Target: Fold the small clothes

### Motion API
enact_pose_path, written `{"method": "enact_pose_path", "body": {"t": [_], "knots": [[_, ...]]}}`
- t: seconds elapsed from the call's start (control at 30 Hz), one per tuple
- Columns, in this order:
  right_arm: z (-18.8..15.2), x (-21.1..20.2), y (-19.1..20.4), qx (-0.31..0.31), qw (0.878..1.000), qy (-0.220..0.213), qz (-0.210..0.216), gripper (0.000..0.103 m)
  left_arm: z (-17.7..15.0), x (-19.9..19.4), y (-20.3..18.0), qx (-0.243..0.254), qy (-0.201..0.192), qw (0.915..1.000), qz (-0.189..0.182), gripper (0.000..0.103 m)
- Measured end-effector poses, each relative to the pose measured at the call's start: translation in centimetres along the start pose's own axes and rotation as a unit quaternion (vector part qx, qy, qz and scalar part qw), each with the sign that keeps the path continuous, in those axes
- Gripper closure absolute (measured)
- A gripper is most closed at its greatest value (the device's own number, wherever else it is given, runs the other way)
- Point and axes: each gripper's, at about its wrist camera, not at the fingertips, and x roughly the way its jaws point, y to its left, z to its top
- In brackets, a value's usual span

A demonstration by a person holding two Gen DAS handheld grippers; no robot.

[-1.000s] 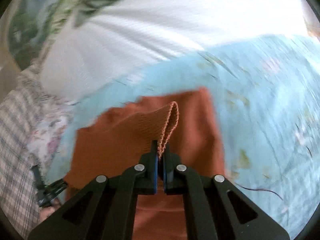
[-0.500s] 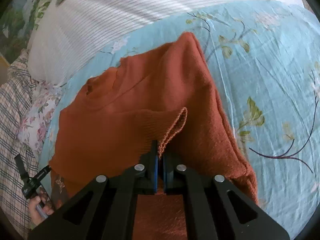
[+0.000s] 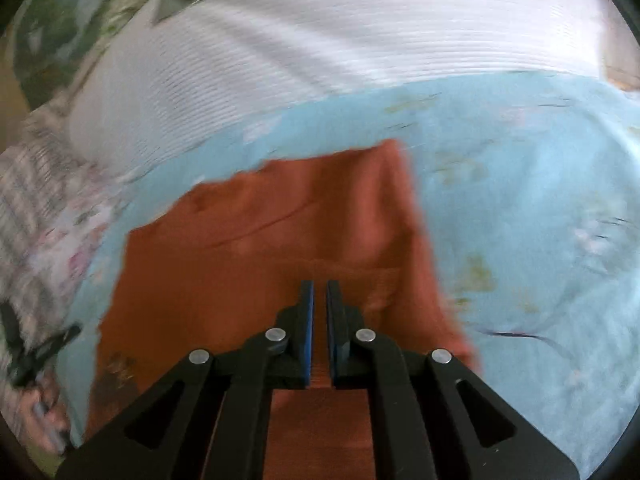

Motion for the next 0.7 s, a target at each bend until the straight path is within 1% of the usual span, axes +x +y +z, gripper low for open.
{"method": "enact_pose_path", "body": {"t": [0.03, 0.07, 0.13, 0.17, 0.2, 0.27, 0.33, 0.37, 0.47, 0.5, 0.53, 0.57, 0.6, 0.63, 0.7], "knots": [[0.0, 1.1, 0.9, -0.006, 1.000, 0.018, 0.022, 0.096, 0.6, -0.2, -0.3, 0.003, -0.002, 0.9999, -0.010, 0.080], [-0.1, 1.7, 1.3, -0.010, 0.999, 0.024, 0.028, 0.096, 1.4, -0.1, -0.7, 0.007, -0.004, 0.9998, -0.020, 0.080], [-0.3, 3.3, 2.2, -0.020, 0.999, 0.040, 0.031, 0.096, 3.1, 1.0, -1.7, 0.016, -0.004, 0.9996, -0.024, 0.073], [-0.5, 3.9, 2.2, -0.015, 0.998, 0.050, 0.035, 0.096, 4.2, 2.0, -2.4, 0.024, -0.004, 0.9995, -0.022, 0.061], [-0.7, 4.4, 2.0, -0.006, 0.998, 0.057, 0.038, 0.096, 5.4, 3.6, -3.2, 0.034, -0.003, 0.9994, -0.012, 0.047], [-1.2, 4.9, 1.9, -0.002, 0.997, 0.065, 0.040, 0.096, 7.2, 6.1, -3.6, 0.036, 0.011, 0.9992, -0.013, 0.037], [-1.6, 5.4, 1.8, -0.004, 0.997, 0.072, 0.037, 0.096, 9.2, 9.1, -3.6, 0.024, 0.034, 0.9984, -0.038, 0.037], [-2.0, 5.5, 1.8, -0.003, 0.996, 0.075, 0.037, 0.096, 10.0, 10.4, -3.7, 0.021, 0.046, 0.9975, -0.049, 0.034], [-2.3, 6.2, 1.7, -0.001, 0.996, 0.084, 0.037, 0.096, 11.8, 14.2, -4.1, 0.019, 0.077, 0.9949, -0.062, 0.034], [-2.4, 6.4, 1.7, 0.000, 0.996, 0.085, 0.037, 0.096, 12.2, 15.6, -4.2, 0.024, 0.087, 0.9938, -0.065, 0.036], [-2.4, 6.4, 1.8, 0.000, 0.996, 0.084, 0.038, 0.096, 12.3, 16.2, -4.4, 0.029, 0.087, 0.9937, -0.064, 0.044], [-2.4, 6.4, 1.9, -0.001, 0.996, 0.082, 0.039, 0.096, 12.4, 16.5, -4.6, 0.037, 0.079, 0.9942, -0.064, 0.074], [-2.3, 6.1, 2.2, -0.006, 0.996, 0.074, 0.040, 0.096, 12.5, 16.7, -4.8, 0.040, 0.073, 0.9935, -0.078, 0.095], [-2.1, 5.9, 2.5, -0.012, 0.997, 0.066, 0.042, 0.096, 12.5, 16.4, -4.7, 0.035, 0.066, 0.9941, -0.079, 0.095], [-2.1, 6.0, 2.8, -0.021, 0.997, 0.062, 0.043, 0.096, 12.6, 14.5, -4.5, 0.023, 0.012, 0.9974, -0.067, 0.096]]}}
